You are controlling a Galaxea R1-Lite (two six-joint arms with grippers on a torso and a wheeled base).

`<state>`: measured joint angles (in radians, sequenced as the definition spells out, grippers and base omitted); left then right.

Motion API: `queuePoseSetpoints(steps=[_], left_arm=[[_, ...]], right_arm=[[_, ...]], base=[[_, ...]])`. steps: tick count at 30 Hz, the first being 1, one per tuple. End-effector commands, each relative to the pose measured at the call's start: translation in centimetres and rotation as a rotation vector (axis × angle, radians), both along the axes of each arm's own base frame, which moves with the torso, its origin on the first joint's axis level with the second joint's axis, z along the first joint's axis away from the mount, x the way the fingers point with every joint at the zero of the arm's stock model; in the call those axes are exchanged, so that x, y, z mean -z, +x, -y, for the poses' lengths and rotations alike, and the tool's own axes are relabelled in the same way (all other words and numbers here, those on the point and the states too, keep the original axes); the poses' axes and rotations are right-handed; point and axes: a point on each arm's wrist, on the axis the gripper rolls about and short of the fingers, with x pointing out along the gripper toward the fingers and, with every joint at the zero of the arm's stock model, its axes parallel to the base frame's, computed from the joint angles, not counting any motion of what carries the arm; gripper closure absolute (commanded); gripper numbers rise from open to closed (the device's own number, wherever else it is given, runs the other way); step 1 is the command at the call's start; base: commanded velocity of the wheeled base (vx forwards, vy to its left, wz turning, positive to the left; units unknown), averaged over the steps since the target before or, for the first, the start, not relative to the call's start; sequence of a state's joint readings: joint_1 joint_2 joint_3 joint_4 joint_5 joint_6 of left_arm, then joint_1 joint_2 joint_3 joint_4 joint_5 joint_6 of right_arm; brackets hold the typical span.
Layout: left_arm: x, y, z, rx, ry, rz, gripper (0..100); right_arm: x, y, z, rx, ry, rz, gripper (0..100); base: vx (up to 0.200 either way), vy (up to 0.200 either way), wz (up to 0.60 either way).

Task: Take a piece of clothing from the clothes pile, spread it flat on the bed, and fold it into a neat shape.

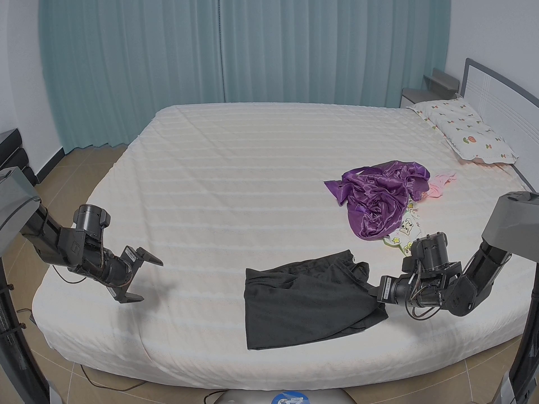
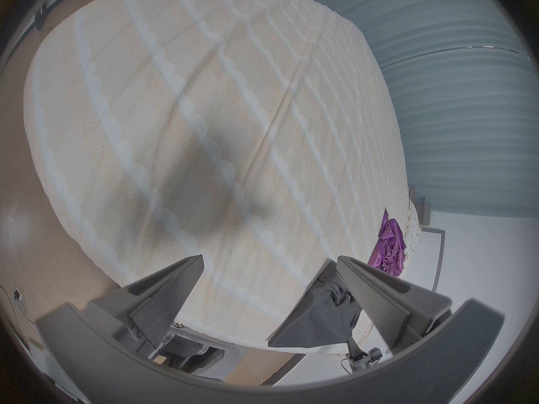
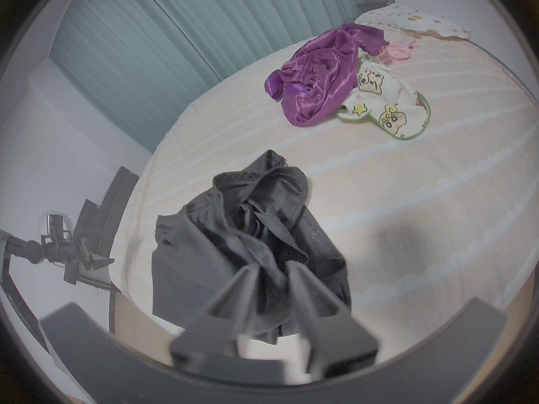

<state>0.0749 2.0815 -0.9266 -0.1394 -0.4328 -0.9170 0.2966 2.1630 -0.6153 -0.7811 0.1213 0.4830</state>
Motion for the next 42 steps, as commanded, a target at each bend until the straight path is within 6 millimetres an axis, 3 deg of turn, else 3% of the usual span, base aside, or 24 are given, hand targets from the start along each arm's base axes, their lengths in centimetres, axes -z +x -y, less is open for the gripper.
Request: queuePoseSetpoints(steps=[1,7,10,13,22,31,32,37,42], left_arm=[[0.0,0.0,0.0,-0.001,0.0,0.0,0],[0.1,0.0,0.0,-0.001,0.0,-0.002,0],[0.1,0.0,0.0,-0.001,0.0,-0.002,0],[0.0,0.0,0.0,-0.001,0.0,0.0,0],[0.1,0.0,0.0,-0.001,0.0,-0.002,0],[0.0,0.0,0.0,-0.001,0.001,0.0,0],[0.0,0.0,0.0,-0.001,0.001,0.0,0],[0.0,0.0,0.0,-0.001,0.001,0.0,0],[0.0,0.0,0.0,-0.001,0.001,0.0,0]], right_arm=[[0.9,0.5,-0.1,0.002,-0.001,-0.012,0],[-1.7,2.2,-0.9,0.003,0.055,0.112,0],[-3.3,3.8,-2.1,-0.003,0.094,0.175,0],[-3.5,4.4,-3.7,-0.036,0.104,0.19,0],[-0.1,7.9,-5.9,-0.049,0.062,0.098,0],[1.0,9.0,-6.9,-0.066,0.052,0.089,0],[1.2,9.0,-7.0,-0.066,0.05,0.085,100],[1.0,9.4,-6.7,-0.055,0.053,0.094,100],[0.5,9.9,-4.9,-0.005,0.062,0.101,100]], base=[[0.0,0.0,0.0],[0.0,0.0,0.0],[0.0,0.0,0.0],[0.0,0.0,0.0],[0.0,0.0,0.0],[0.0,0.0,0.0],[0.0,0.0,0.0],[0.0,0.0,0.0],[0.0,0.0,0.0]])
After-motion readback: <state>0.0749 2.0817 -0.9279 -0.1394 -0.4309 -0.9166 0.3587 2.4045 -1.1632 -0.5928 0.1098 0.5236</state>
